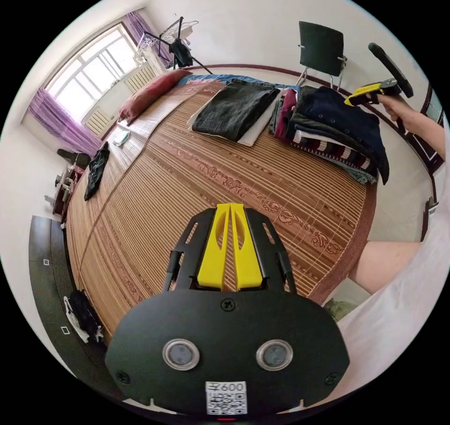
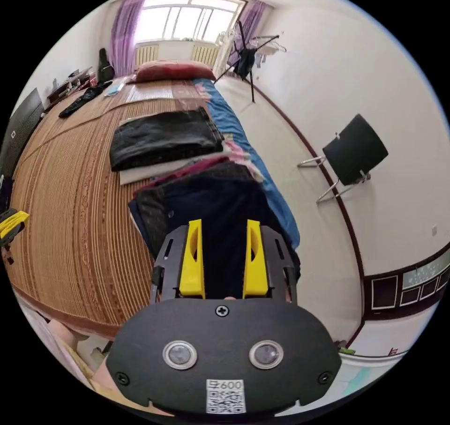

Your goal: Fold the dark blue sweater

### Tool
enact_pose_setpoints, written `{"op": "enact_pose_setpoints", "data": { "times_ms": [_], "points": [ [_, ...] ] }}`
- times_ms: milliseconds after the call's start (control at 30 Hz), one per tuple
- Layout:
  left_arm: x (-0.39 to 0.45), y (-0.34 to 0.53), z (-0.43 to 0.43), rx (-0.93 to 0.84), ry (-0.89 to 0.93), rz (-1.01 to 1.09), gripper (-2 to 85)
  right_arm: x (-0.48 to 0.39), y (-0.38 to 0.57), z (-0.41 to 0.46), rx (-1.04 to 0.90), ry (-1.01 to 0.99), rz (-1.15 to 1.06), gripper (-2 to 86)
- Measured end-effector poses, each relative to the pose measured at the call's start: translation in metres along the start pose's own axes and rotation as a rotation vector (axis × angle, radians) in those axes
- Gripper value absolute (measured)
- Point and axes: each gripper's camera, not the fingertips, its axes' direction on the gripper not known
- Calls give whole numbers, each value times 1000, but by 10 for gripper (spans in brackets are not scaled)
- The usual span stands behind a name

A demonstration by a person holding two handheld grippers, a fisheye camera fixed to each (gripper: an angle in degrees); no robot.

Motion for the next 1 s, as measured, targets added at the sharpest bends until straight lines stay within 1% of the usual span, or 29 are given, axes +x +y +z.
{"op": "enact_pose_setpoints", "data": {
  "times_ms": [33, 100, 167, 233, 300, 333, 400, 467, 533, 567, 600, 667, 733, 767, 800, 833, 867, 900, 933, 967, 1000],
  "points": [
    [2, 2, 1, -7, -6, 26, 8, 9, 15, 7, -30, -29, 43, 109],
    [22, 14, 5, -13, -82, 210, 8, 21, 33, 21, -60, -68, 122, 109],
    [34, 26, 10, -17, -169, 254, 8, 29, 44, 39, -111, -133, 173, 99],
    [32, 34, 15, -77, -112, 160, 8, 36, 54, 45, -94, -212, 195, 73],
    [24, 48, 20, -172, 78, -9, 8, 41, 61, 40, -88, -231, 179, 38],
    [24, 53, 20, -183, 110, -50, 8, 47, 66, 29, -53, -265, 203, 7],
    [25, 75, 14, -211, 177, -207, 8, 55, 76, 11, -16, -312, 220, -2],
    [25, 94, 10, -225, 224, -310, 7, 62, 87, -11, 39, -346, 242, -6],
    [24, 113, 9, -215, 281, -331, 7, 71, 106, -45, 158, -454, 306, -7],
    [24, 125, 9, -198, 298, -301, 7, 71, 110, -56, 199, -489, 317, -6],
    [20, 138, 9, -187, 278, -276, 7, 67, 117, -81, 280, -549, 307, -6],
    [5, 163, 8, -178, 235, -284, 7, 43, 121, -123, 364, -572, 221, -2],
    [-18, 195, 7, -165, 240, -319, 7, -14, 125, -184, 436, -457, 82, 4],
    [-37, 223, 5, -153, 254, -361, 8, -30, 127, -199, 458, -423, 58, 5],
    [-57, 255, 0, -133, 267, -405, 8, -62, 134, -230, 528, -378, 16, 4],
    [-67, 273, -4, -119, 274, -421, 8, -89, 143, -261, 618, -378, -1, 0],
    [-86, 310, -12, -86, 285, -436, 9, -101, 147, -277, 661, -397, 5, -2],
    [-96, 329, -16, -68, 285, -437, 9, -125, 156, -306, 731, -454, 29, -5],
    [-116, 369, -25, -38, 272, -439, 9, -151, 163, -330, 773, -501, 48, -7],
    [-137, 410, -32, -14, 251, -451, 9, -167, 165, -339, 779, -509, 47, -7],
    [-160, 451, -37, -2, 243, -470, 8, -201, 167, -351, 756, -500, 16, -8]
  ]
}}
